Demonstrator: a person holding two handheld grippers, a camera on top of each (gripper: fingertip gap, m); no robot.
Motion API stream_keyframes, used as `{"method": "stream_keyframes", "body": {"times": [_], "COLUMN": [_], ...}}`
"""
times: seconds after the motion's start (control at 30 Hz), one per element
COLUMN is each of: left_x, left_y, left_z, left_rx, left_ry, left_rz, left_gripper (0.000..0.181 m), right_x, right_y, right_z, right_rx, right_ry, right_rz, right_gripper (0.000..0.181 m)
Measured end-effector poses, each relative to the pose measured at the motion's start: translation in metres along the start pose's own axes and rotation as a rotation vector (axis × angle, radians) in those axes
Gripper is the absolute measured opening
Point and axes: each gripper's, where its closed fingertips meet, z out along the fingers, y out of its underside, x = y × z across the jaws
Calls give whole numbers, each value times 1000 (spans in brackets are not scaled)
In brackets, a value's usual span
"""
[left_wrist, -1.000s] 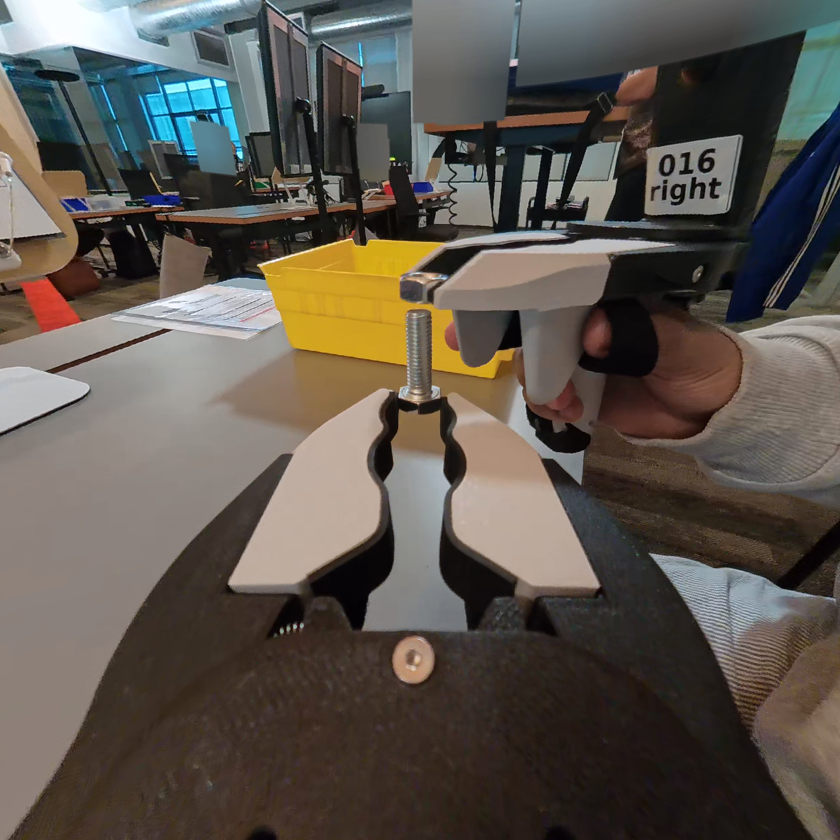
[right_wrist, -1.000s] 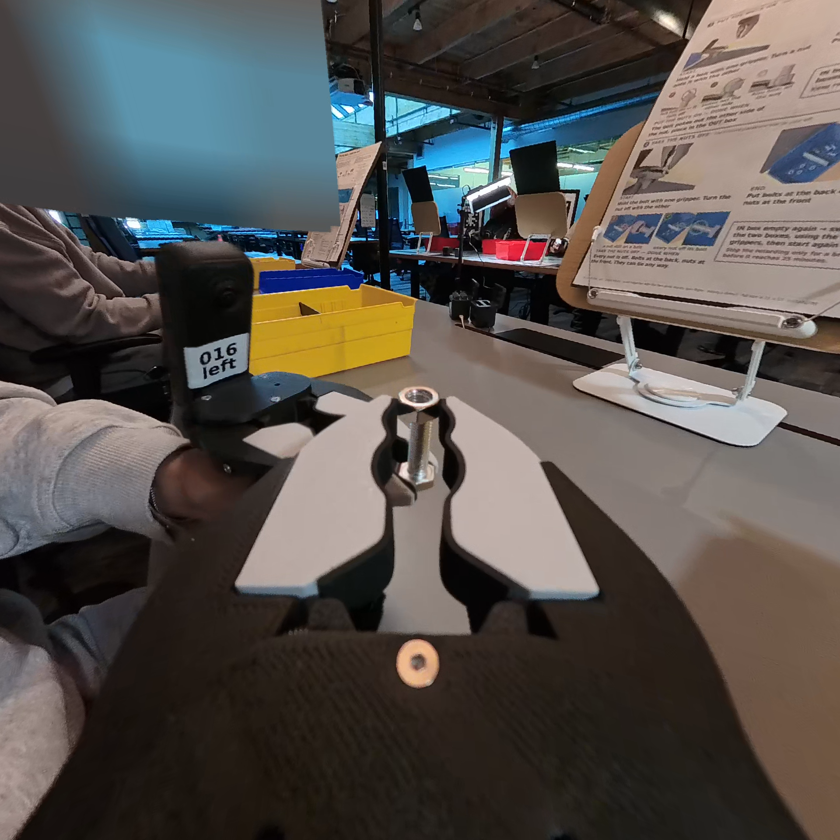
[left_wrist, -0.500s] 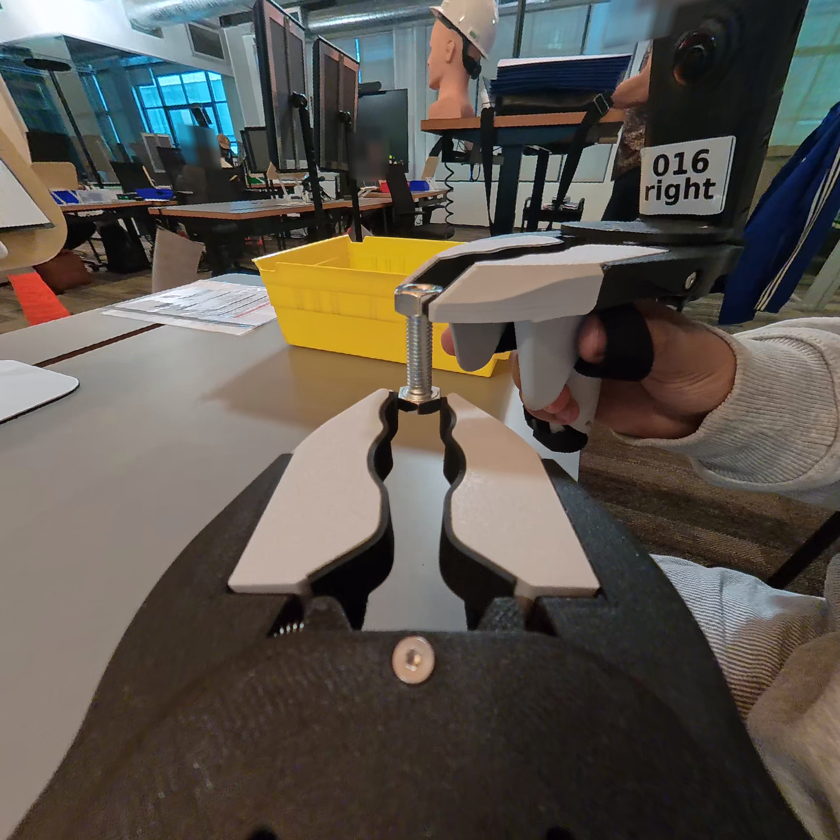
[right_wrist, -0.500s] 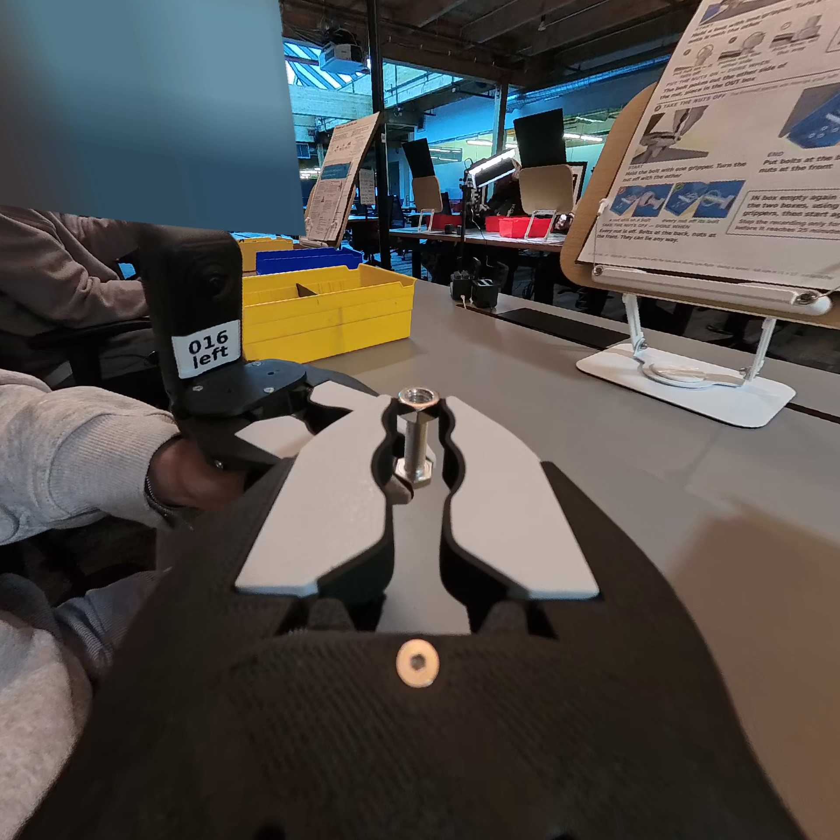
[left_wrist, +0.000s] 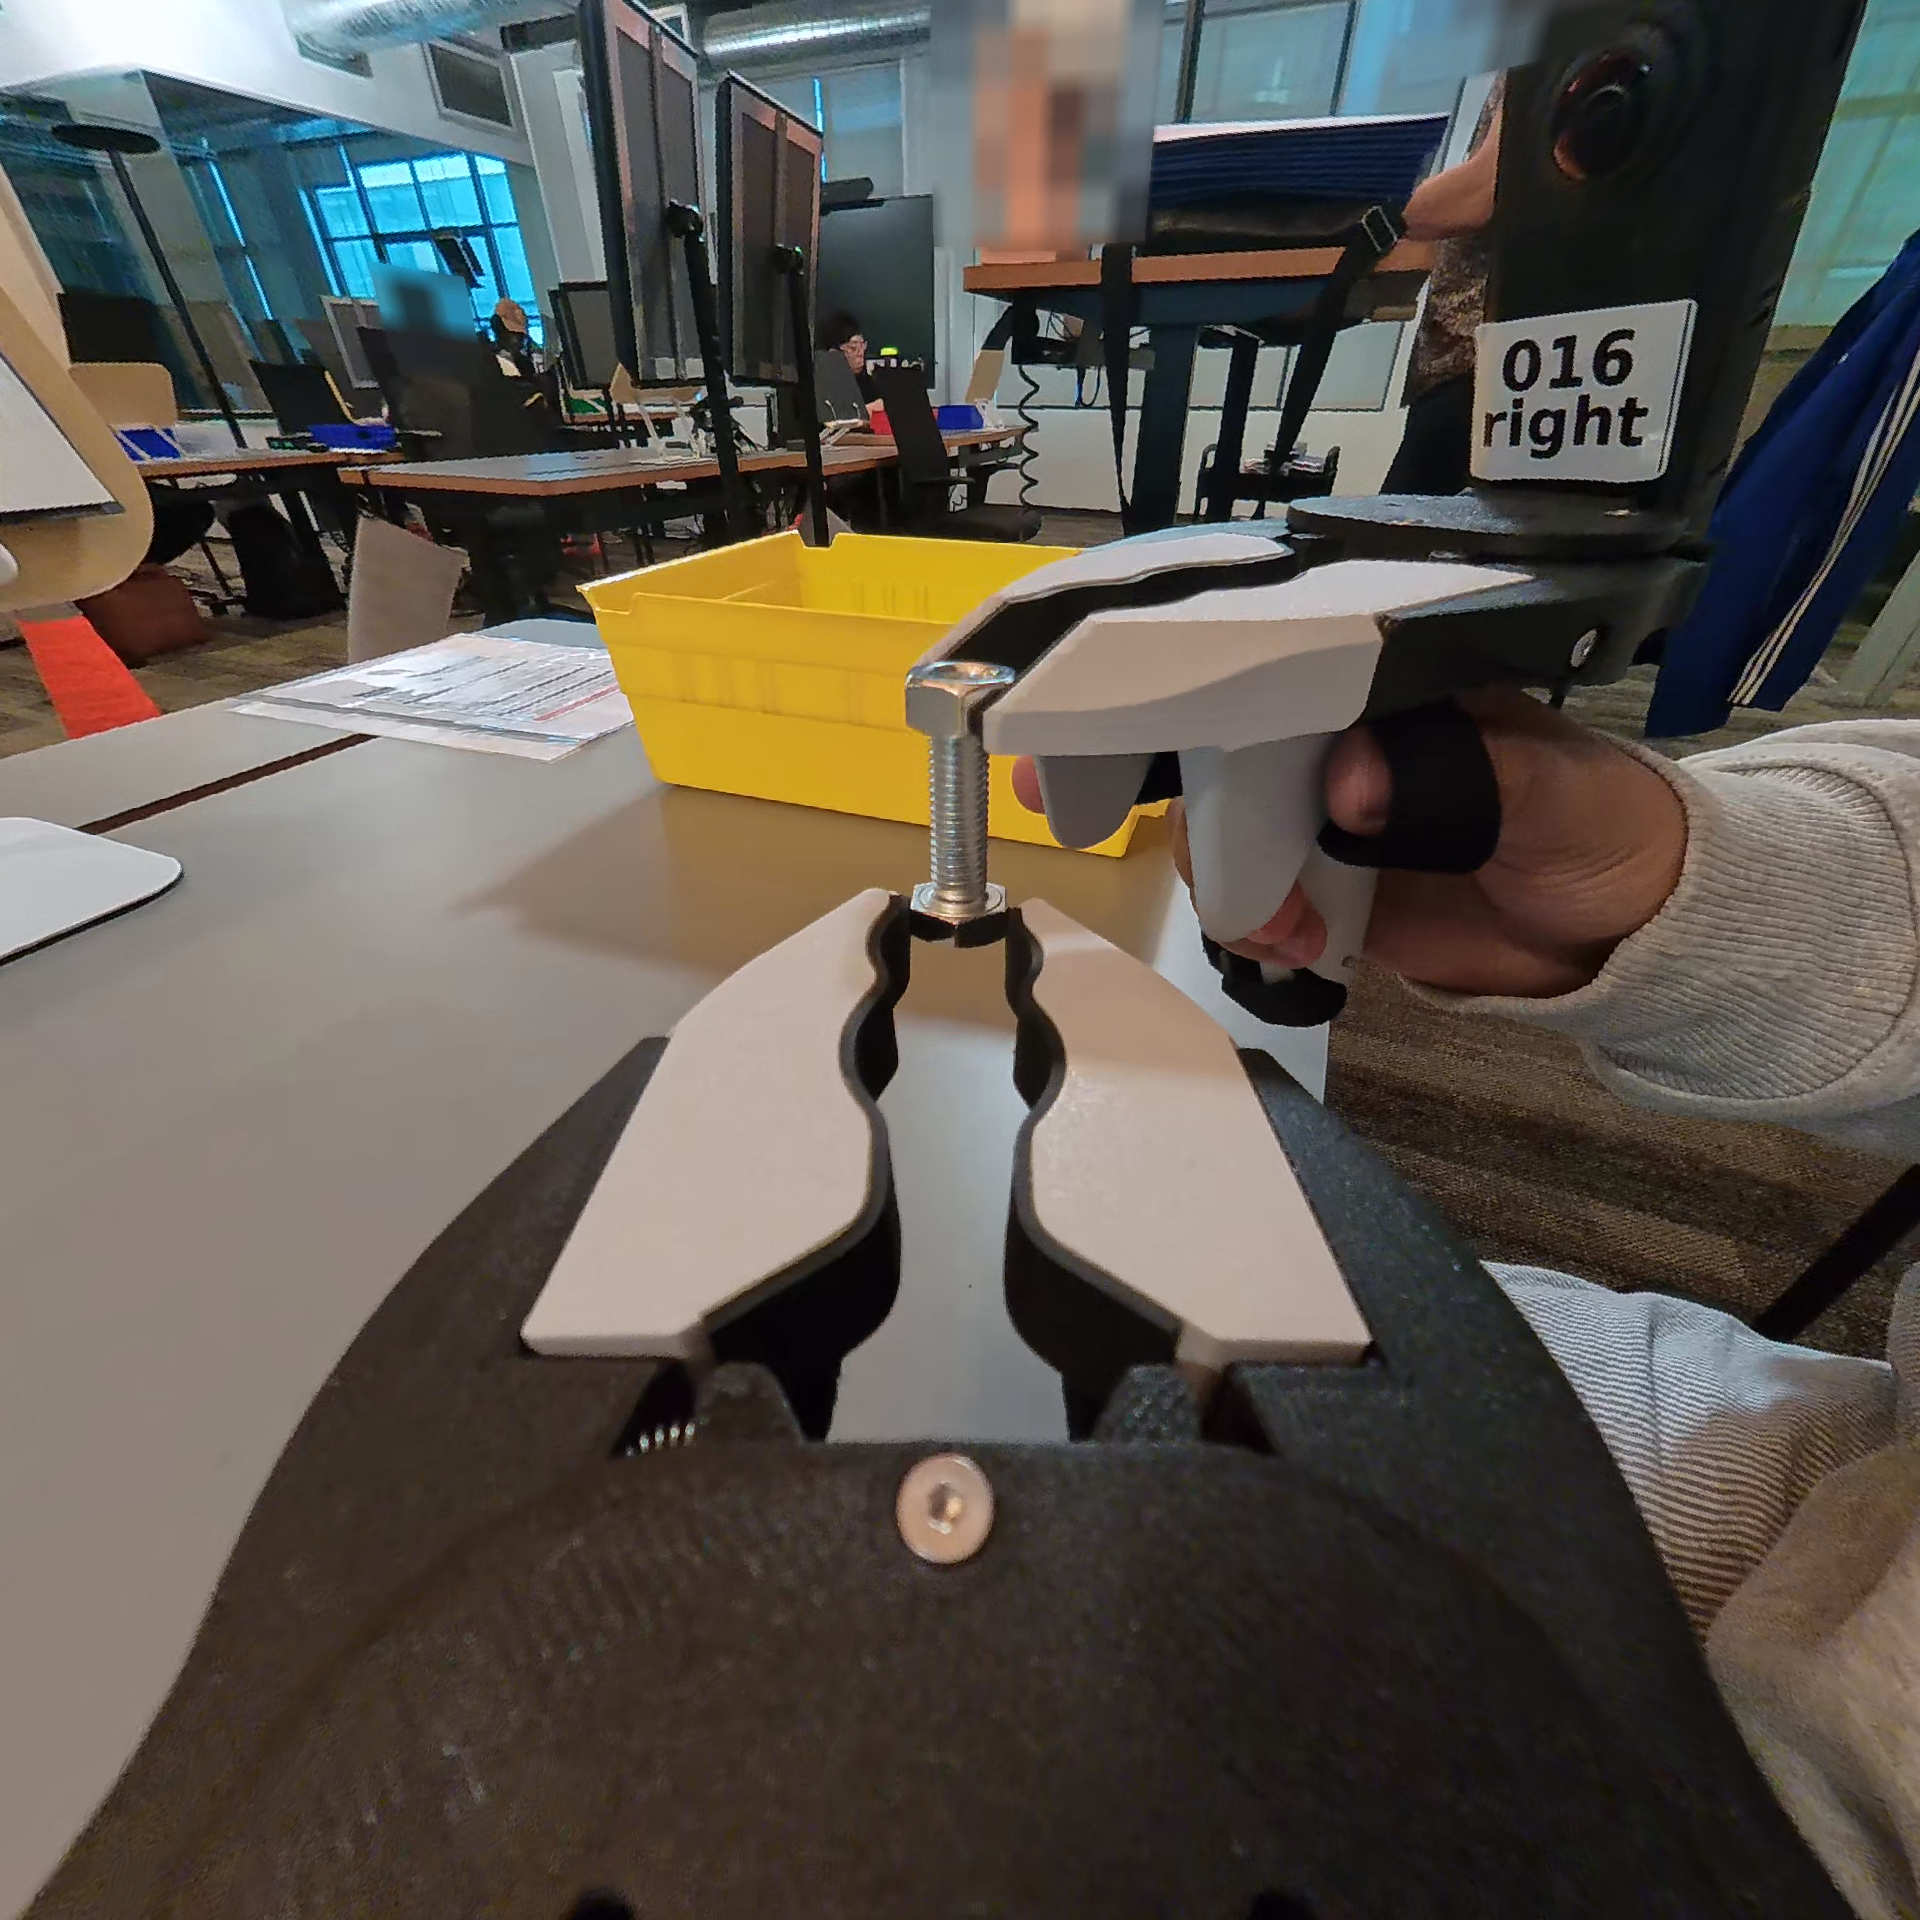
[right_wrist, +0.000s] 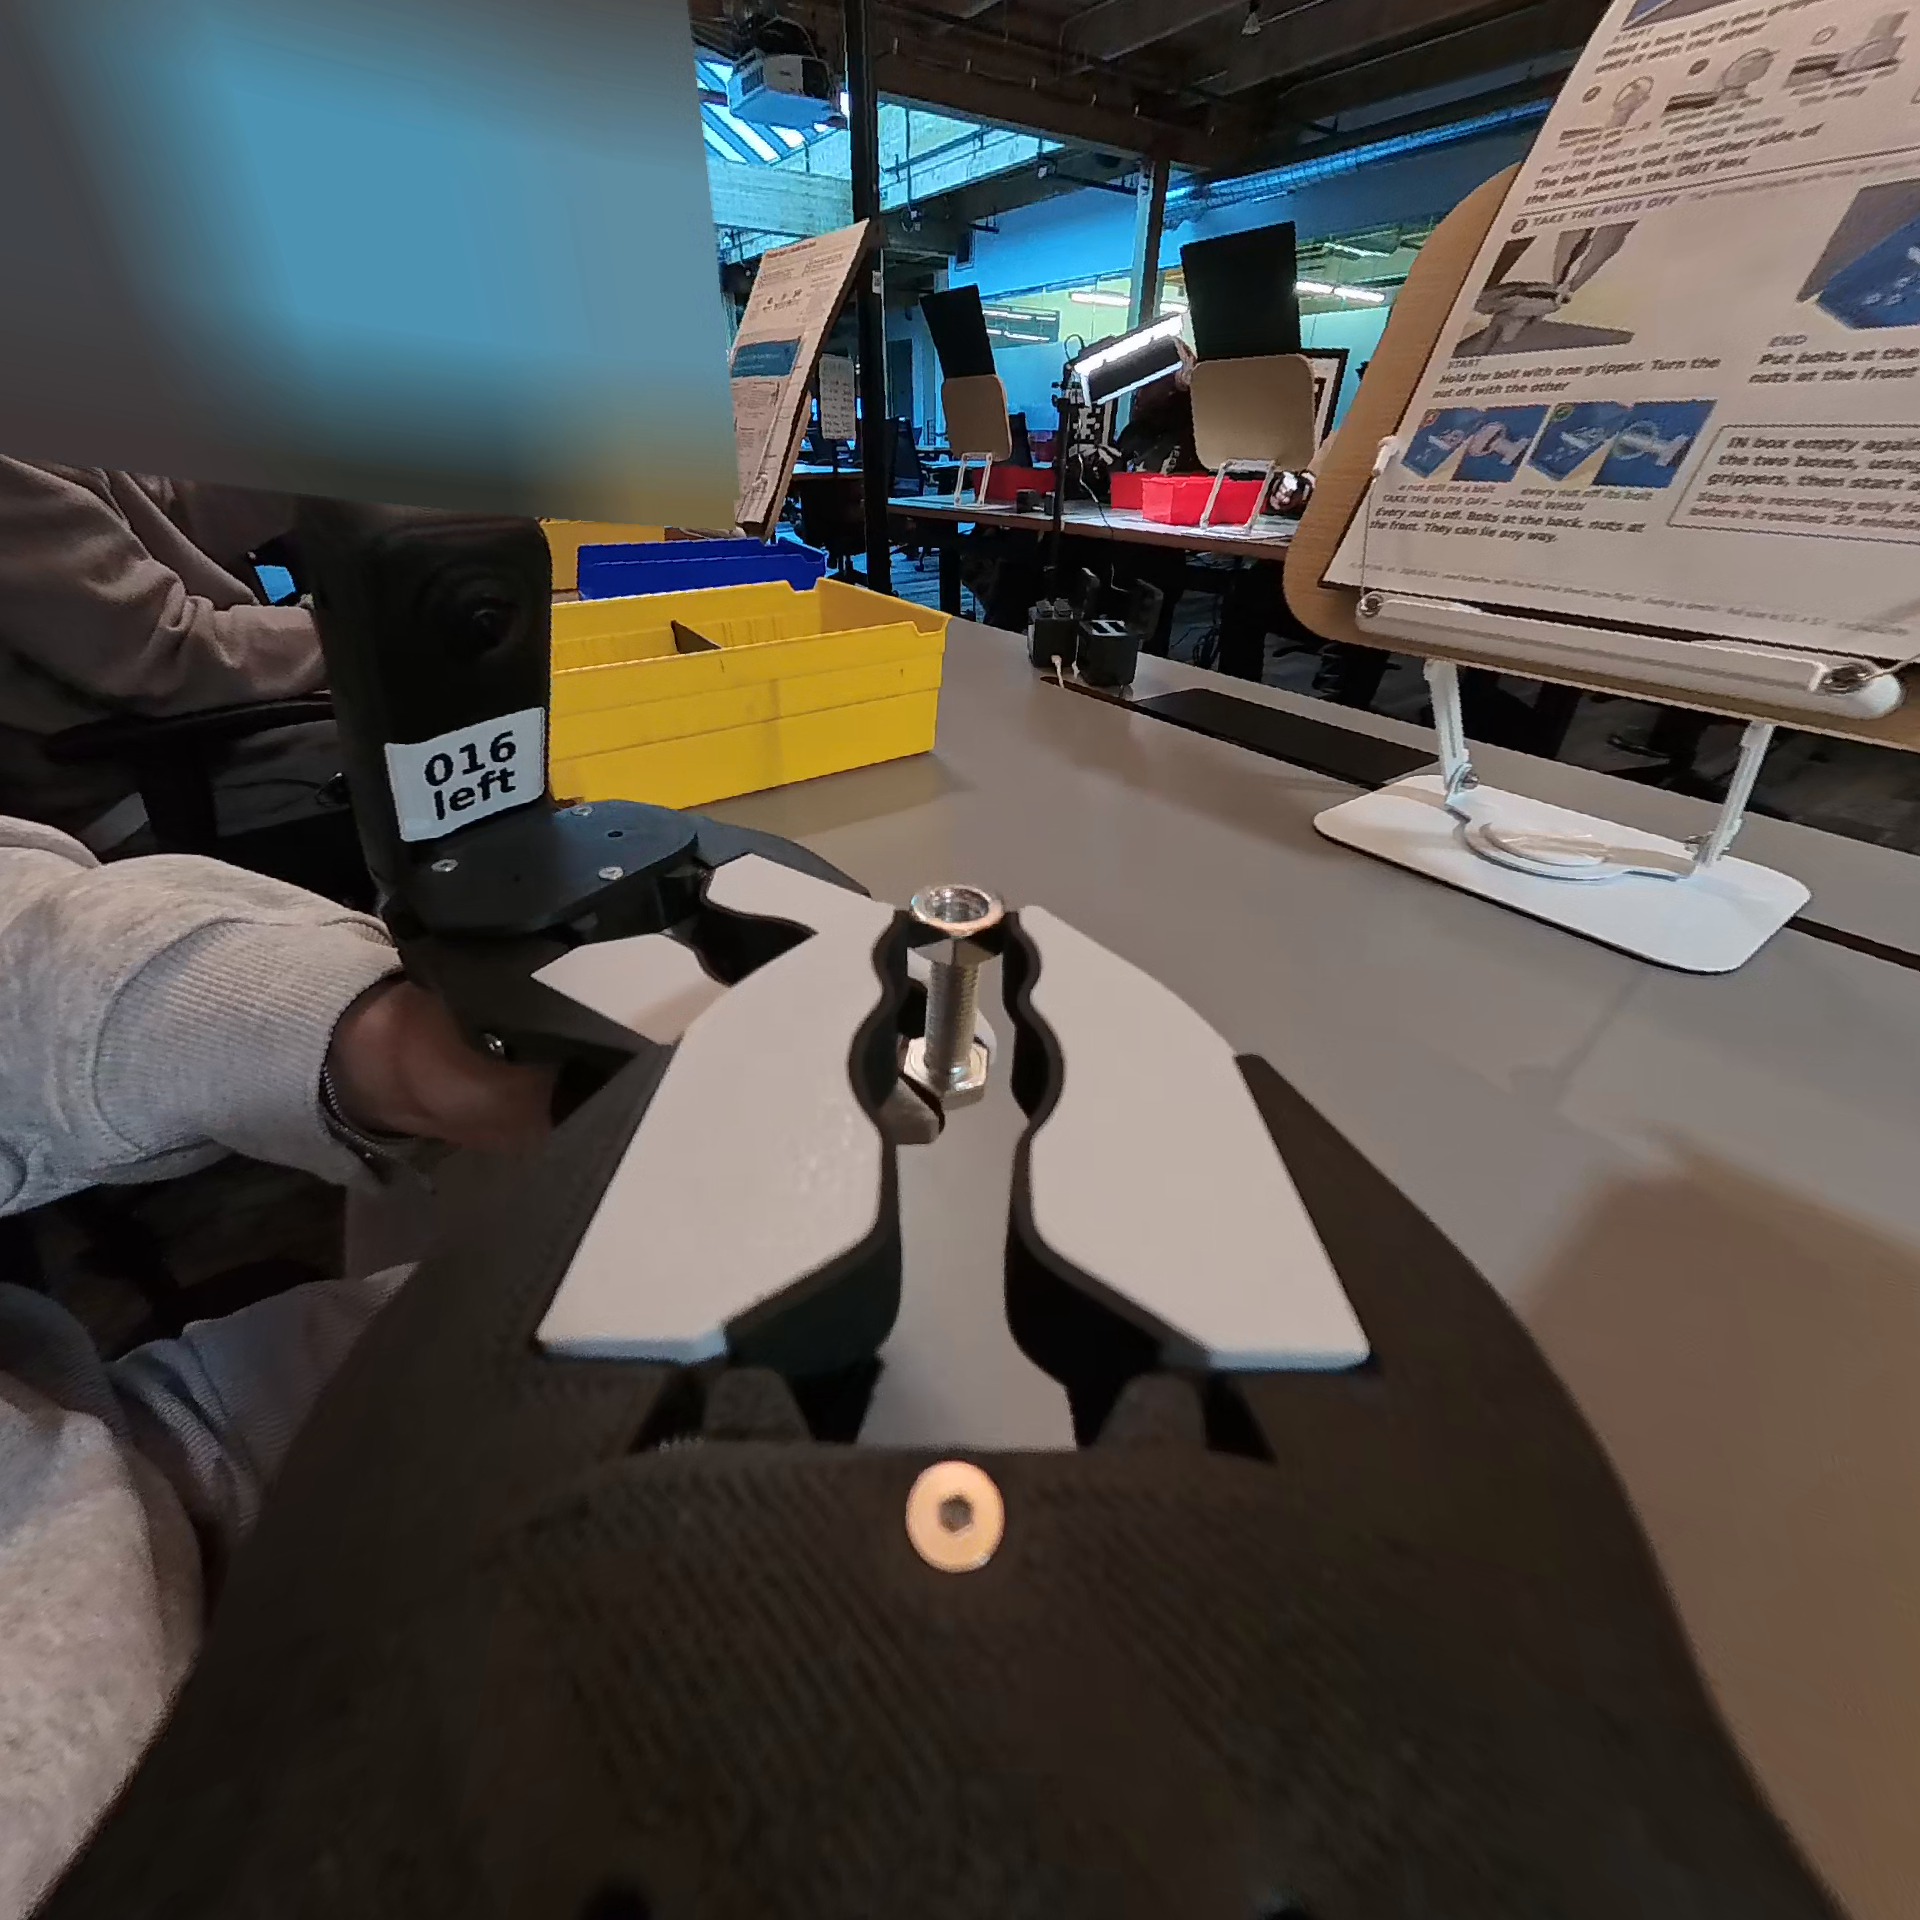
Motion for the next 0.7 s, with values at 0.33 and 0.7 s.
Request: {"method": "stream_keyframes", "body": {"times": [0.33,0.7], "left_x": [0,0], "left_y": [1,1], "left_z": [0,0], "left_rx": [-7,-4], "left_ry": [-3,7], "left_rz": [5,-20], "left_gripper": [18,18], "right_x": [1,2], "right_y": [3,3], "right_z": [0,0], "right_rx": [-20,-19], "right_ry": [3,1], "right_rz": [-2,-4], "right_gripper": [17,17]}}
